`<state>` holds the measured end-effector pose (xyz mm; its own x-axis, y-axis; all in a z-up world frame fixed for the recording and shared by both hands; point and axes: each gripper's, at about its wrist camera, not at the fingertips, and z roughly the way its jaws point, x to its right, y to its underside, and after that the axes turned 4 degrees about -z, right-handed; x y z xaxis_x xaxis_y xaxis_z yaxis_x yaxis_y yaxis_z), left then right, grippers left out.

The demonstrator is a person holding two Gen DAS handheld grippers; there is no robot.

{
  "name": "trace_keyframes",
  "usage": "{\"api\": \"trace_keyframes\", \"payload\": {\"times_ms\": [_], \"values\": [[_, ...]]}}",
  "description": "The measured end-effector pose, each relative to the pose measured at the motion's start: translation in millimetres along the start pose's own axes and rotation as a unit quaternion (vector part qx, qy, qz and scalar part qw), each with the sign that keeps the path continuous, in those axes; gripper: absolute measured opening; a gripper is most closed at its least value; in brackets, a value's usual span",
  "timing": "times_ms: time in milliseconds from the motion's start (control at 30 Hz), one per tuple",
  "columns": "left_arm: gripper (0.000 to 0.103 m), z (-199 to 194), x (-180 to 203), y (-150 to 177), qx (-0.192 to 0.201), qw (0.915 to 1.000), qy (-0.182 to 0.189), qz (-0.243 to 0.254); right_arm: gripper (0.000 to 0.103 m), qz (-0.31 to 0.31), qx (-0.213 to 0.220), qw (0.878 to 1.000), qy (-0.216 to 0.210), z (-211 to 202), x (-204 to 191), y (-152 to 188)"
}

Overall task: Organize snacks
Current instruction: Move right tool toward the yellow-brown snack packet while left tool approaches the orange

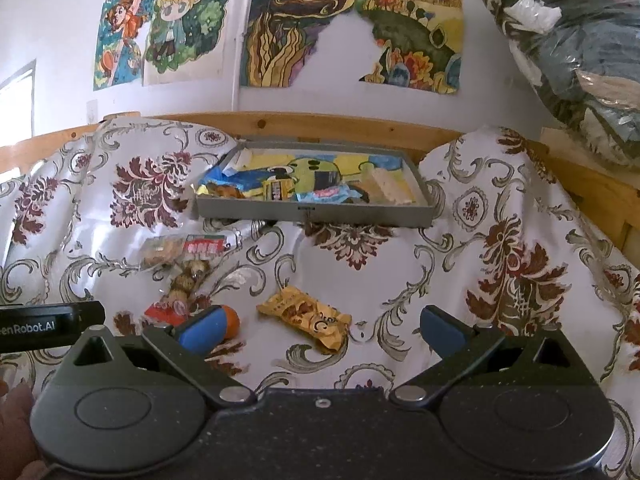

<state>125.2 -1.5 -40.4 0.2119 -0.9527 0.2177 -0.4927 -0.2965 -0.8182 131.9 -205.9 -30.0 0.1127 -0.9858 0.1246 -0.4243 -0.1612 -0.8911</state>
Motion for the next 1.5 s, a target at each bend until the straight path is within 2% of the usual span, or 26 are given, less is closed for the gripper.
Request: {"api": "trace_keyframes", "payload": {"times_ms": [600,1200,1500], "values": [[0.103,4,2,2,-0.019,0.9998,-0.003,0.009,0.102,0.003,-0.012,1.0,-0.008,6,-2,1],[0.103,14,2,4,-0.043,0.9984,-0.022,0.029,0.102,-0.021,-0.069,0.997,-0.026,21,-11,4],[0.103,24,8,-7,-0.049,0.997,-0.025,0.054,0.102,-0.006,-0.091,0.994,-0.054,36,1,-10]]}}
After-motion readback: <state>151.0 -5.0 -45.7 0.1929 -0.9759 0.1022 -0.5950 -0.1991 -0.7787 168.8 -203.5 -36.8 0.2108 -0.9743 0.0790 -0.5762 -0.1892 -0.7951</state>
